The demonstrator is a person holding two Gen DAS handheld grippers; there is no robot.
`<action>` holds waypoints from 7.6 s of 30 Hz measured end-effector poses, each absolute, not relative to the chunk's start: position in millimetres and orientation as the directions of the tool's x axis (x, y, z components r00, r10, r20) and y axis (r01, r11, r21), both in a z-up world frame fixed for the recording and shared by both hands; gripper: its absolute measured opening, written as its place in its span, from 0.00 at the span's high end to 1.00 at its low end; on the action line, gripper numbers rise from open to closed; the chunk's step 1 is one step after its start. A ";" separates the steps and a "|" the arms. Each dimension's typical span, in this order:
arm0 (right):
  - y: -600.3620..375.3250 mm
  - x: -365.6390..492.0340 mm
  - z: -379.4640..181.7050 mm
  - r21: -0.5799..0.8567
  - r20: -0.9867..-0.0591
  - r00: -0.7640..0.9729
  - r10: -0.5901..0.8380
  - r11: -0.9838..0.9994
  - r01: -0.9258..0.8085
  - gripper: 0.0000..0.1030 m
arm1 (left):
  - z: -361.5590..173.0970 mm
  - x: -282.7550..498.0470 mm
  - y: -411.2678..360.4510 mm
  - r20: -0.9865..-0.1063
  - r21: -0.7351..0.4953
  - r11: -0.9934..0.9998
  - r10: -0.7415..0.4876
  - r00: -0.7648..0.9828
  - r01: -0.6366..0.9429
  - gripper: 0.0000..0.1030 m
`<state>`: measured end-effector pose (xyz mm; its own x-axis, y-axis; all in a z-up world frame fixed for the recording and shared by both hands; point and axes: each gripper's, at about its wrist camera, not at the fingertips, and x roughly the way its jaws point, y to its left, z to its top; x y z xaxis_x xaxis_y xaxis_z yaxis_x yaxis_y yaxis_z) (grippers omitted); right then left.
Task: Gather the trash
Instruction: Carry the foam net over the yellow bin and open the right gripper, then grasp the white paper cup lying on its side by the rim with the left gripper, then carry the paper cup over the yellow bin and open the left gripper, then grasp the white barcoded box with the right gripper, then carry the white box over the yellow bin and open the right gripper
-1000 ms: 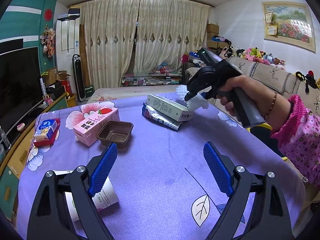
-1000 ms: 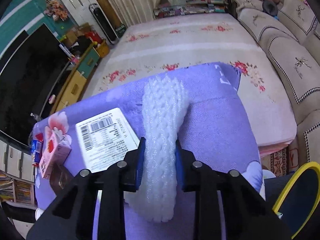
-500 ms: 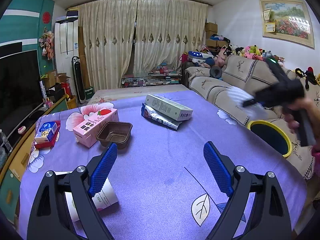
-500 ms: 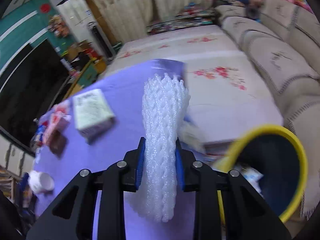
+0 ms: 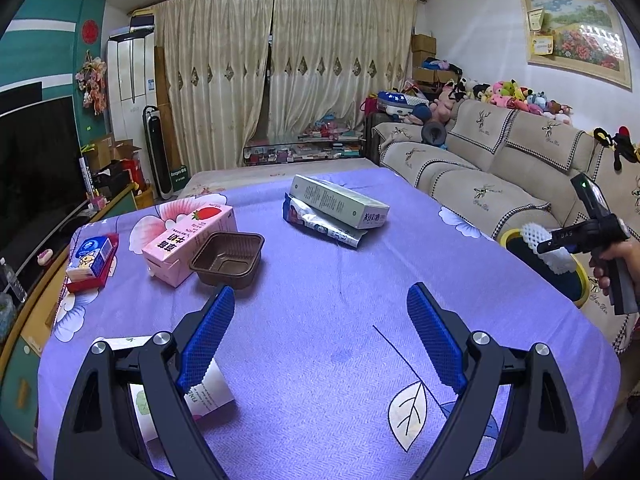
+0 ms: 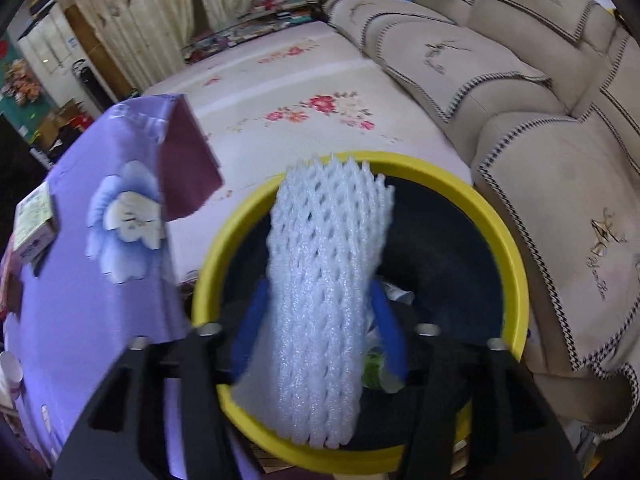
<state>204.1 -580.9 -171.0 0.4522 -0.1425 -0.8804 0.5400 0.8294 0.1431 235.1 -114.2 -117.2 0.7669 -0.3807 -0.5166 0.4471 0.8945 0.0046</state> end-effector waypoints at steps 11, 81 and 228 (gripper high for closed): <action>-581.0 184.7 -165.1 0.194 -0.866 0.482 -0.131 0.802 0.565 0.23 | -117.4 234.9 -114.9 -0.514 0.012 0.892 -0.382 0.768 0.451 0.16; -533.1 124.7 -138.4 0.327 -0.757 0.654 -0.006 0.863 0.386 0.21 | -134.9 260.2 -107.1 -0.742 0.016 0.956 -0.186 0.645 0.294 0.97; -550.4 189.9 -150.1 0.112 -0.814 0.557 -0.162 0.898 0.425 0.33 | -124.2 279.0 -75.1 -0.522 -0.053 0.913 -0.370 0.768 0.404 0.13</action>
